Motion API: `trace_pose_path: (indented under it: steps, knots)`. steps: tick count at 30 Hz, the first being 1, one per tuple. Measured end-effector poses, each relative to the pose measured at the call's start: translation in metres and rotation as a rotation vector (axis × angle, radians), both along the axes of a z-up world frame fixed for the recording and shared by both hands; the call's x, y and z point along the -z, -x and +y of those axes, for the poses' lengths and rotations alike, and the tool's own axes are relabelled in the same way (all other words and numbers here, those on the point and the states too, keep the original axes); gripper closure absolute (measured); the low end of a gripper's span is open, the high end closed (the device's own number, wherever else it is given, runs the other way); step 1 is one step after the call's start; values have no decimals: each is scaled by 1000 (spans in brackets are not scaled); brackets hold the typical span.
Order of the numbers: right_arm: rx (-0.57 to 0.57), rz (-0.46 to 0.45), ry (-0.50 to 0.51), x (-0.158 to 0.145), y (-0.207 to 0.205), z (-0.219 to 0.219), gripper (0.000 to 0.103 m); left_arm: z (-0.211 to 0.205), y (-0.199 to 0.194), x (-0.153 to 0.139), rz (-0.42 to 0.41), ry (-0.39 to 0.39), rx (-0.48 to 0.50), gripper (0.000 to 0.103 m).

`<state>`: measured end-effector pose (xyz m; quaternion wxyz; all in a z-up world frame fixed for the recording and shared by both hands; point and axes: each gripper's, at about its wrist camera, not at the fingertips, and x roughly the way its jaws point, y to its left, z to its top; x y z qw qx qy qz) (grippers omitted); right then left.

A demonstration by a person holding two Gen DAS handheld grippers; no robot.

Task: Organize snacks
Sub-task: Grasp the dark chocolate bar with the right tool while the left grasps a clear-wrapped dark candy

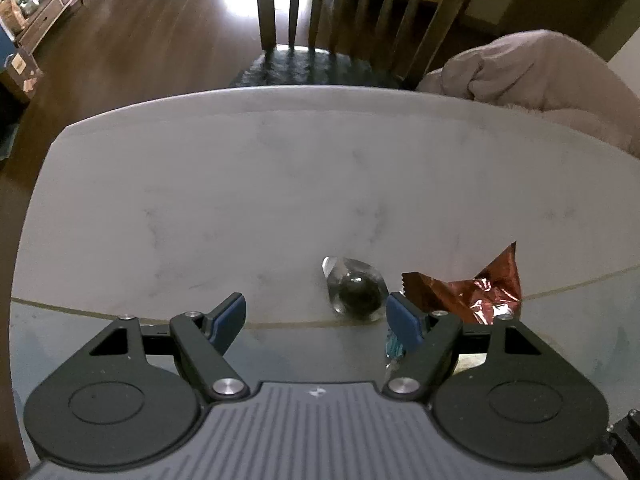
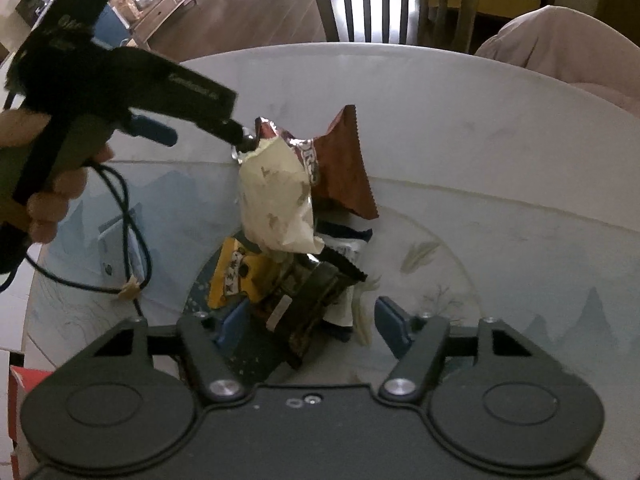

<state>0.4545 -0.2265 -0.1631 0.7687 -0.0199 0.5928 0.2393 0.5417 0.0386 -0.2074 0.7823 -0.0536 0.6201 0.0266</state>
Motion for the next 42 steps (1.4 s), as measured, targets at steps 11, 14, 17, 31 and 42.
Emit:
trace_pose_path:
  steps: [11, 14, 17, 31, 42]
  knots:
    - [-12, 15, -5, 11, -2, 3, 46, -13, -6, 21, 0, -4, -7, 27]
    - [-15, 12, -5, 10, -1, 4, 47, -20, -8, 22, -2, -35, 1, 28]
    - [-12, 11, -6, 9, -1, 3, 49, -28, -4, 18, -23, -64, 18, 35]
    - [-1, 8, -52, 2, 0, -13, 77, -30, 6, 8, -78, -59, 29, 73]
    - [12, -17, -101, -12, 2, -35, 101, -4, 23, 0, -43, -62, -50, 73]
